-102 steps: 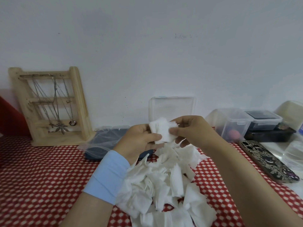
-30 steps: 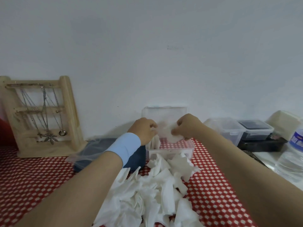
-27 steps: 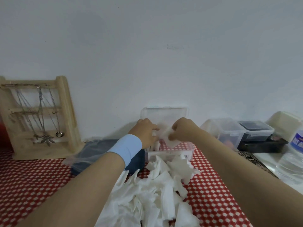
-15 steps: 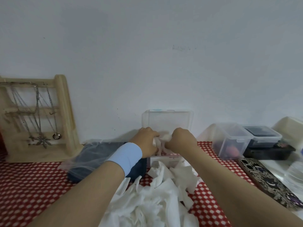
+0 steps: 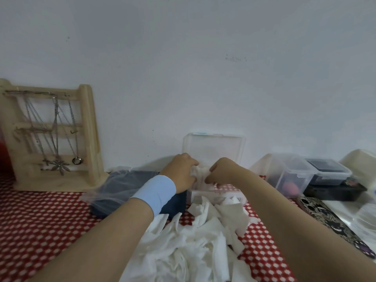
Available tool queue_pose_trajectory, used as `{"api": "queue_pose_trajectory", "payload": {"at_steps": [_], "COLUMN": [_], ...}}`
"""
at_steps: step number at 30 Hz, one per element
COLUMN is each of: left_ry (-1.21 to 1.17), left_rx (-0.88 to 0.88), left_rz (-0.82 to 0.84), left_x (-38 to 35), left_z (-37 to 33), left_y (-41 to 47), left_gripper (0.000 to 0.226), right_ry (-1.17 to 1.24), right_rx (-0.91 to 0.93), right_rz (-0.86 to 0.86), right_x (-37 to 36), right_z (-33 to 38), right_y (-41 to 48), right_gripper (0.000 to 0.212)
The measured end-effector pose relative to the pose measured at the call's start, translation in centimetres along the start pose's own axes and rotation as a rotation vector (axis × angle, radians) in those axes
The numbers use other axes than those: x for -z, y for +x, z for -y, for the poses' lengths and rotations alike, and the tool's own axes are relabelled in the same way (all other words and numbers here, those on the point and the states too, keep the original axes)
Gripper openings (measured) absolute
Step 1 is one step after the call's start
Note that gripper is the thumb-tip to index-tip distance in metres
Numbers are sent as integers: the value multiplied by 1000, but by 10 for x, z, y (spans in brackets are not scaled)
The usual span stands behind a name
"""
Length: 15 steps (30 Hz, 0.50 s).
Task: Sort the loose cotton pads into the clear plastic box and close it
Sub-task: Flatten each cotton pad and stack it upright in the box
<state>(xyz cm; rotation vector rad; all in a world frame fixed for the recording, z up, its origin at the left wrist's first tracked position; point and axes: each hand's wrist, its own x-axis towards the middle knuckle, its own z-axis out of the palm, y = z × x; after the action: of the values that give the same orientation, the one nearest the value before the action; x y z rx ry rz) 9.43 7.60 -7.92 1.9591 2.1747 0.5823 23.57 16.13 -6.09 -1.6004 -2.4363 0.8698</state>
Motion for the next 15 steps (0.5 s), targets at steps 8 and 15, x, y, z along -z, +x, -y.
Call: {"api": "queue_pose_trajectory", "payload": {"at_steps": [8,15], "left_ry": [-15,9], "left_rx": [-6,-26], "left_rz": [14,-25], "left_x": [4,1], "left_z": [1,-2], "left_y": [-2,-1], "left_gripper": [42,45], "right_ry": [-20,-87], "right_rx": [41,48], "right_rz": [-104,20], "right_x": [-10,-10], "right_z": [-6,3], "right_y": [4,0], "right_gripper": [31,16]}}
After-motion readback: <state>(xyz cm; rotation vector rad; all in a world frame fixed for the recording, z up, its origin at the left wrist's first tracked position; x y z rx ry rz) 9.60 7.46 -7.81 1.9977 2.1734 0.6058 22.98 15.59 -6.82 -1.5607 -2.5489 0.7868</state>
